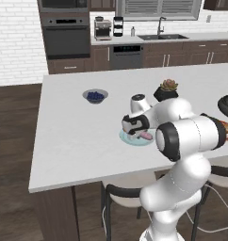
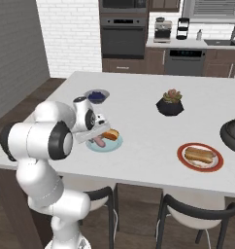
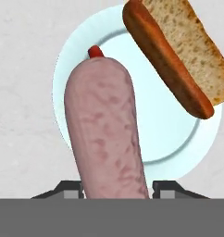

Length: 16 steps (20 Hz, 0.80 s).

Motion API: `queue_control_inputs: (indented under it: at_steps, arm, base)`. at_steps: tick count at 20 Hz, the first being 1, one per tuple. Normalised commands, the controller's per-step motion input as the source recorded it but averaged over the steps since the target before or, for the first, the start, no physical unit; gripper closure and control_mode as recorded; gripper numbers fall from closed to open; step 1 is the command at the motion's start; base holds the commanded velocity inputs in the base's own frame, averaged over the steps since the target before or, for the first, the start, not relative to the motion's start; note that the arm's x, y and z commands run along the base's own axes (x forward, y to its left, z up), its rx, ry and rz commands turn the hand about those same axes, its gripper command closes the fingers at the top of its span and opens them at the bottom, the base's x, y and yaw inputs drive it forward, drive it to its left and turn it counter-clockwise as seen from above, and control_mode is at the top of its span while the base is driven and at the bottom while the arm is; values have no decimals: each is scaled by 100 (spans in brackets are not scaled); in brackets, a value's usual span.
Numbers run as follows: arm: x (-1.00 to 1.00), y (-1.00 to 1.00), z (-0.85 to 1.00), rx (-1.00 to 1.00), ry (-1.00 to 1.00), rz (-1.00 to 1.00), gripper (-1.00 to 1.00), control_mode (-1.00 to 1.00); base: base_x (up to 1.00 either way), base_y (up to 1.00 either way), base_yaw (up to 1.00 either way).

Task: Place one bun and one sausage from the bowl on each plate.

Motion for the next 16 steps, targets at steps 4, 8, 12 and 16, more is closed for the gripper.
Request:
queue_control_inputs:
  at_steps: [4,8,12,16]
  arm:
    - [46,0,-31,0,-2,23,100,-100]
    - [11,0,-28,-1,0,10,-100,-100]
    - [19,0,-16,-2,-2,2,-100,-100]
    - [4,0,2,-1,-11,0,-100,-100]
  base:
    - [0,0,0]
    - [0,0,0]
    - [0,0,0]
    - [0,0,0]
